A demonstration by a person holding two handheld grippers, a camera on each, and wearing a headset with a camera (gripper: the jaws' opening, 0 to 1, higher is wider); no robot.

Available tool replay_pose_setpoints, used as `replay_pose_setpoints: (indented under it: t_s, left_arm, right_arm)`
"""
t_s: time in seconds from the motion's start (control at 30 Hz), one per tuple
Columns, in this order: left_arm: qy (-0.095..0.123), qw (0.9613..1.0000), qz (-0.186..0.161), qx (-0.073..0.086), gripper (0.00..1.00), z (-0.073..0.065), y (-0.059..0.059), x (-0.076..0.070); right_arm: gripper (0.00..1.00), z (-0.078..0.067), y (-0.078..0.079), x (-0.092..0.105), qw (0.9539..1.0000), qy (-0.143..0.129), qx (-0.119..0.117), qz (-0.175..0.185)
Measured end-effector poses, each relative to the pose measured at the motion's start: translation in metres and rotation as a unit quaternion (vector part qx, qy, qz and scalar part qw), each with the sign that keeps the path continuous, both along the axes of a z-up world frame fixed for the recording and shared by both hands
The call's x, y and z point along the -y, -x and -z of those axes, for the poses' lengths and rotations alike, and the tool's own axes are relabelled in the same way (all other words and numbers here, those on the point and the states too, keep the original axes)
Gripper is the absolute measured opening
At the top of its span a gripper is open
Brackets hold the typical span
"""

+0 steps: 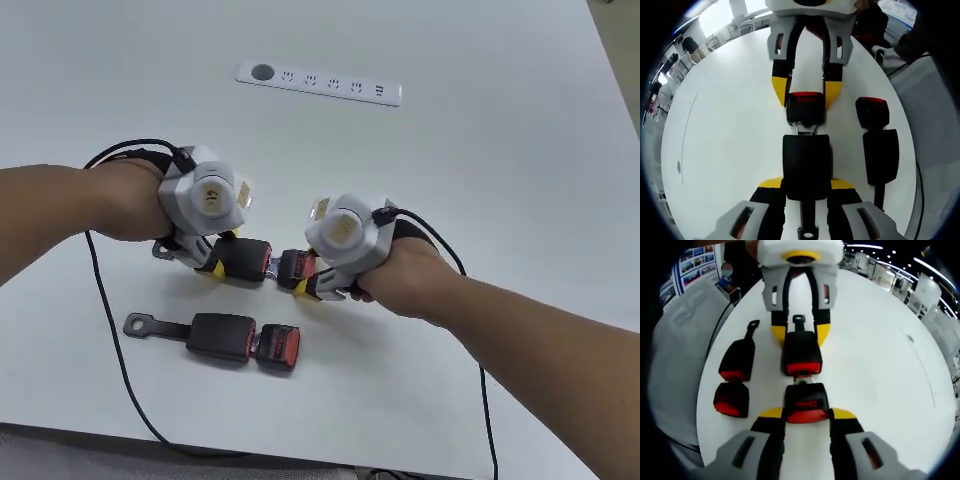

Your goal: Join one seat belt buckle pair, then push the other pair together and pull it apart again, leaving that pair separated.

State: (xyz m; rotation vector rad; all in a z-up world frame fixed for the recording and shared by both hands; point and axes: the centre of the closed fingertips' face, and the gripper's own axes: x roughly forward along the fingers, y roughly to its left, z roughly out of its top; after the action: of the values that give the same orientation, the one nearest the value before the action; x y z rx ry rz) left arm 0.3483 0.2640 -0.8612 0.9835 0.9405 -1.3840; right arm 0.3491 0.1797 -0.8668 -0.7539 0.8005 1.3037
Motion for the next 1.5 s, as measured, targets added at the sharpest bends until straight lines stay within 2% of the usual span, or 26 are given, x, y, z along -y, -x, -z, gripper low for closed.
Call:
replay_pose_setpoints:
  t_s: [0.33, 0.47, 0.67, 1.17, 1.27, 1.5]
  left_arm:
    - [-0.004, 1.0000, -0.002, 0.001, 0.32, 0.000, 0.000, 0.000]
    - [-0.003, 1.0000, -0.004, 0.000, 0.32, -0.001, 0.000, 0.000]
    - [-0.003, 1.0000, -0.003, 0.001, 0.32, -0.001, 0.000, 0.001]
    - [0.001, 0.9999, -0.010, 0.002, 0.32, -0.003, 0.002, 0.000]
    - [0.001, 1.0000, -0.009, 0.002, 0.32, -0.003, 0.003, 0.000]
    - [-0.003, 0.9999, -0.009, 0.003, 0.32, -0.003, 0.004, 0.000]
  right_arm:
    - [0.35, 0.000, 0.001, 0.005, 1.0000, -0.008, 0.002, 0.001]
    - [0.35, -0.001, 0.002, 0.015, 0.9999, -0.007, 0.001, 0.009]
    - [0.36, 0.000, 0.006, 0.043, 0.9997, -0.008, -0.004, 0.023]
    - [0.36, -0.001, 0.019, 0.130, 0.9993, 0.024, -0.011, 0.025]
    - [0.36, 0.000, 0.019, 0.148, 0.9988, 0.029, -0.014, 0.036]
    - [0.36, -0.001, 0.019, 0.172, 0.9982, 0.035, -0.014, 0.047]
